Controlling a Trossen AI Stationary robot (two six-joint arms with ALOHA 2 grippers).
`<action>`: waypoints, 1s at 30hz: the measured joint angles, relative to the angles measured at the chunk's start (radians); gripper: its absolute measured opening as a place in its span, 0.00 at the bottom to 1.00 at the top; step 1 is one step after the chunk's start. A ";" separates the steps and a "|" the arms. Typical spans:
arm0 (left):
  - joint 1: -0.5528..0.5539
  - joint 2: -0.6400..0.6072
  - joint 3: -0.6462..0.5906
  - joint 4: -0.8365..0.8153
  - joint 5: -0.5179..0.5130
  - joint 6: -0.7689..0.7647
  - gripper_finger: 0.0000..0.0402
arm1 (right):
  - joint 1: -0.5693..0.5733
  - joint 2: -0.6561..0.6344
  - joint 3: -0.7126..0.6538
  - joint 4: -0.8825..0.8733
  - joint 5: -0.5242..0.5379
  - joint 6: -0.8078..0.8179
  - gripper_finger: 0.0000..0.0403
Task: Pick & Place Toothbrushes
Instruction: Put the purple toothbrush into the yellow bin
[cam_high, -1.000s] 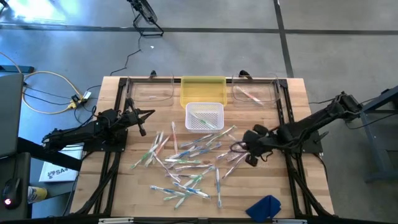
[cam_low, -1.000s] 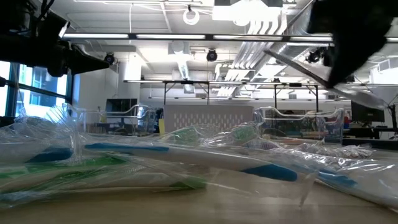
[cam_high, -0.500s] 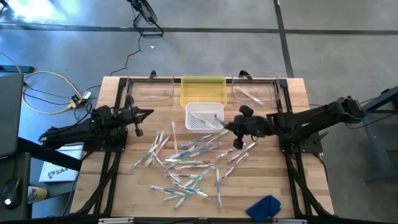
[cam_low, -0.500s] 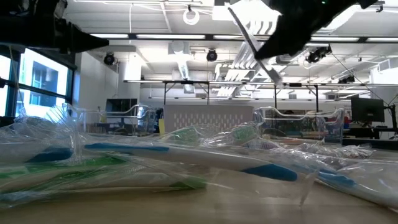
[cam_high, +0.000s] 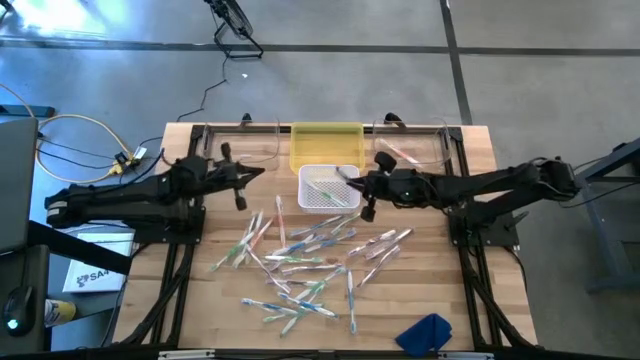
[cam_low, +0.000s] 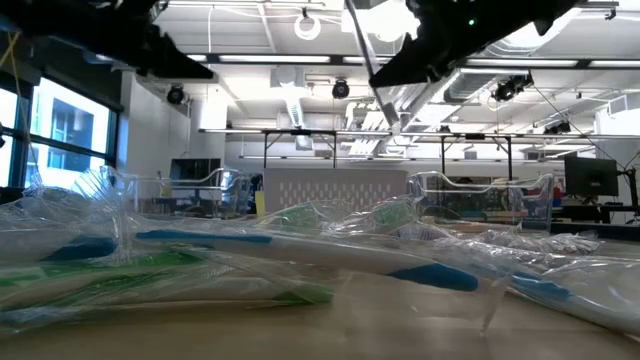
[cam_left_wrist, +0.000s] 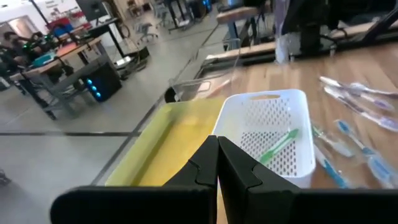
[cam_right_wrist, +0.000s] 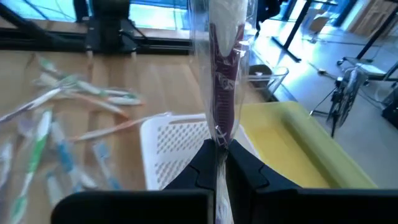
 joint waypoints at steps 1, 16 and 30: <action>0.016 0.028 0.022 0.002 0.016 0.003 0.00 | -0.006 0.014 0.000 0.020 0.000 -0.001 0.01; 0.270 0.428 0.118 0.484 0.553 -0.069 0.00 | -0.024 0.114 0.000 0.251 0.026 -0.050 0.01; 0.246 0.648 0.134 0.829 0.586 -0.017 0.07 | -0.024 0.114 0.000 0.270 0.026 -0.043 0.01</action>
